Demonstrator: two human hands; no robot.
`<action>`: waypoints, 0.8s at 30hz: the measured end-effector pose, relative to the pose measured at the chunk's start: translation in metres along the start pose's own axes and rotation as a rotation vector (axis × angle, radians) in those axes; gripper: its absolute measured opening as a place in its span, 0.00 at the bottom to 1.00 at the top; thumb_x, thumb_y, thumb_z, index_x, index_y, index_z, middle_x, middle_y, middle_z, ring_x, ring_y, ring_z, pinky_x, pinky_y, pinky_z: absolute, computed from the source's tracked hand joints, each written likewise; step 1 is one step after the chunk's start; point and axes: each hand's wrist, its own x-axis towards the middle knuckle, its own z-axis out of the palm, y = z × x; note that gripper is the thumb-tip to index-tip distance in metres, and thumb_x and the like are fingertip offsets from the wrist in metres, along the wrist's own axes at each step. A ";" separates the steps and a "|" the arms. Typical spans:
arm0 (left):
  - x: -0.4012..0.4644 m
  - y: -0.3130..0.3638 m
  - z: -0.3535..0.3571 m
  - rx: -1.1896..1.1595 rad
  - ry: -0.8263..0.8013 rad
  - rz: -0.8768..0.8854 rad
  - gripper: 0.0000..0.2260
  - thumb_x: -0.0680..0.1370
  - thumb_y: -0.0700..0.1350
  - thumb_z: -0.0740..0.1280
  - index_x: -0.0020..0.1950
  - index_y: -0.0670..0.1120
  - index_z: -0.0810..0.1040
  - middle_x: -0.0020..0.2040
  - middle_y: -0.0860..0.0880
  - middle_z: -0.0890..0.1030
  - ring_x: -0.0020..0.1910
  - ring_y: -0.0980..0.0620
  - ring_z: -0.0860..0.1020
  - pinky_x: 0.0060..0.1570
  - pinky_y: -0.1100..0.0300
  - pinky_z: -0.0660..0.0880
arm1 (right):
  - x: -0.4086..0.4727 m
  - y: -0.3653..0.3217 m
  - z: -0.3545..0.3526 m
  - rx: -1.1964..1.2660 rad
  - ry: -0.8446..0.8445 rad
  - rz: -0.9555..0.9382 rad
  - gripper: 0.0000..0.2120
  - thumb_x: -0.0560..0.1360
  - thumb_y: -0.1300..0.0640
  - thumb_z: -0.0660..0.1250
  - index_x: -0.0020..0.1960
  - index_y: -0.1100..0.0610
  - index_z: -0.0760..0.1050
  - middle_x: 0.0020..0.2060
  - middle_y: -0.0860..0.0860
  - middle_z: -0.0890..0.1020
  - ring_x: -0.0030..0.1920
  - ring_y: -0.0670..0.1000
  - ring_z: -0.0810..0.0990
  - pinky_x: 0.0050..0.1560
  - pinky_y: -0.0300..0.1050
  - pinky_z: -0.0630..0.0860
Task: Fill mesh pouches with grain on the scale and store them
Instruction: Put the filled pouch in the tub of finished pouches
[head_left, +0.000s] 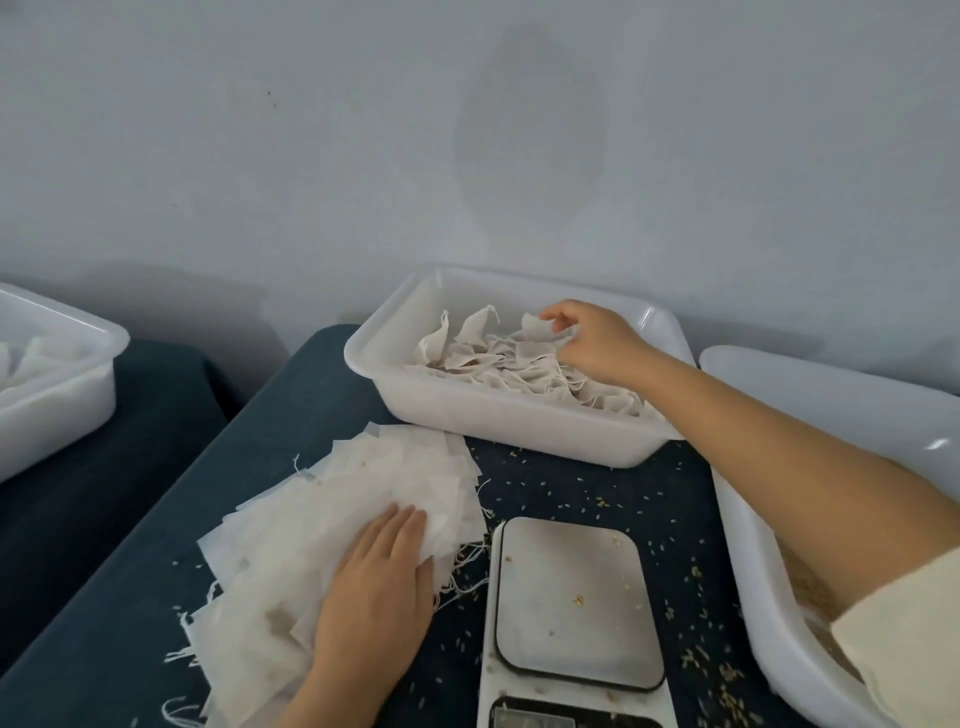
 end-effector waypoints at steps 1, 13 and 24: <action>0.000 -0.001 -0.001 -0.084 0.014 -0.070 0.14 0.76 0.40 0.65 0.61 0.41 0.78 0.60 0.47 0.79 0.61 0.47 0.76 0.60 0.54 0.71 | -0.012 -0.011 -0.001 0.017 -0.011 -0.046 0.24 0.72 0.68 0.62 0.66 0.53 0.71 0.56 0.49 0.75 0.44 0.44 0.74 0.43 0.35 0.70; 0.028 -0.015 -0.031 -0.449 -0.025 -0.536 0.22 0.74 0.59 0.65 0.30 0.44 0.67 0.26 0.49 0.67 0.26 0.50 0.66 0.29 0.57 0.60 | -0.161 -0.057 0.026 0.226 -0.322 -0.144 0.16 0.74 0.61 0.68 0.60 0.49 0.76 0.48 0.44 0.79 0.39 0.38 0.76 0.44 0.28 0.73; 0.031 -0.019 -0.092 -1.155 0.166 -0.718 0.19 0.78 0.55 0.62 0.56 0.40 0.77 0.48 0.44 0.81 0.44 0.46 0.80 0.43 0.54 0.75 | -0.223 -0.050 0.042 0.567 -0.173 0.026 0.12 0.74 0.55 0.69 0.50 0.38 0.76 0.47 0.40 0.81 0.43 0.39 0.79 0.39 0.30 0.75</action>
